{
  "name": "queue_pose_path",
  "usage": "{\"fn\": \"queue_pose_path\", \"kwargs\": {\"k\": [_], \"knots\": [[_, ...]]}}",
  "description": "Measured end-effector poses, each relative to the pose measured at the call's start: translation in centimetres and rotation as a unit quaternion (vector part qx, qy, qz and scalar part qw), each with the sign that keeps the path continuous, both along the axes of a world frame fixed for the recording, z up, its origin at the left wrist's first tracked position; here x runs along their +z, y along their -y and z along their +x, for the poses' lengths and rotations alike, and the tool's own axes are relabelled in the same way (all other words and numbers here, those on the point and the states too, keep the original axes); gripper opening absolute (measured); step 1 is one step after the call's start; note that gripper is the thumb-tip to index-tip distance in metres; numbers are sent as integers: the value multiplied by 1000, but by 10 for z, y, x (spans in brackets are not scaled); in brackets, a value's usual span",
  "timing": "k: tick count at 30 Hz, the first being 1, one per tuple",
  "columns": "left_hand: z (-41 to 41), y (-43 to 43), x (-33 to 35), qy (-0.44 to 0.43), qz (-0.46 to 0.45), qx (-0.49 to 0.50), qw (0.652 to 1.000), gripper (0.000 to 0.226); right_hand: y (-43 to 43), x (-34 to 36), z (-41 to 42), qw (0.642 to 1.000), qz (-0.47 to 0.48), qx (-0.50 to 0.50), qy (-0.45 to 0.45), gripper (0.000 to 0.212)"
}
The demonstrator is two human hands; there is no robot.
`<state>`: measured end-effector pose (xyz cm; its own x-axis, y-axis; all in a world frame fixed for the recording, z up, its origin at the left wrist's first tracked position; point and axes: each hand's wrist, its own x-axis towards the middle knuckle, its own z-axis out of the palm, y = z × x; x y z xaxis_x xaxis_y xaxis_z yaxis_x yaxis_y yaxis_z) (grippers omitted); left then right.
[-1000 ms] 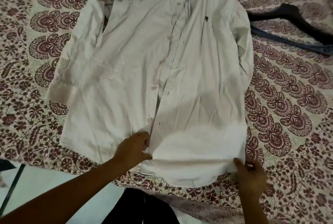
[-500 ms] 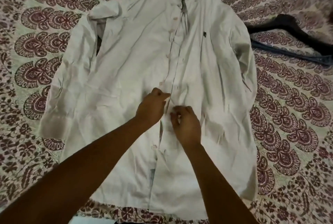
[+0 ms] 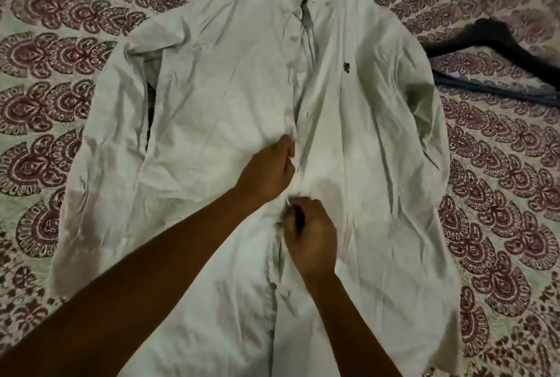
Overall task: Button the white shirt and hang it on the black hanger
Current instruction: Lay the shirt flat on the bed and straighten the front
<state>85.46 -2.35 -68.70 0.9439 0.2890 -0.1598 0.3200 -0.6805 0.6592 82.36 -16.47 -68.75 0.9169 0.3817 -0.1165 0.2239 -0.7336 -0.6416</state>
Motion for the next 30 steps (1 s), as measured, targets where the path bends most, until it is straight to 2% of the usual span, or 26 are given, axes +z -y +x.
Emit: {"fn": "queue_pose_path", "kwargs": {"k": [2,4,7,11,13,17,19,21,24,27,30], "knots": [[0,-2,-4,-22,-6,-25,999,15,2,-4,4,994,-20,50,-92,19],[7,-7,-7,-25,-8,-23,999,22,3,-3,16,991,-12,69,-111,25],[23,-14,-5,-6,24,-10,1000,27,-5,6,43,996,2,66,-60,25],[58,-40,-7,41,-1,49,998,23,-37,18,99,998,36,38,22,18],[84,-59,-8,66,18,75,995,20,-62,23,138,998,47,38,37,13],[138,-93,-13,76,62,37,995,29,-107,17,218,995,-14,76,58,24],[161,-99,-17,33,92,-1,995,33,-123,14,248,990,-36,110,79,28],[191,-107,-22,-11,160,-22,987,38,-144,8,277,983,-91,133,88,37],[226,-119,-27,-33,204,-2,978,42,-172,-4,316,977,-170,100,80,52],[242,-132,-27,1,212,10,977,39,-185,-9,344,976,-197,41,83,51],[255,-143,-30,33,177,19,984,39,-189,-13,366,974,-199,42,99,40]]}}
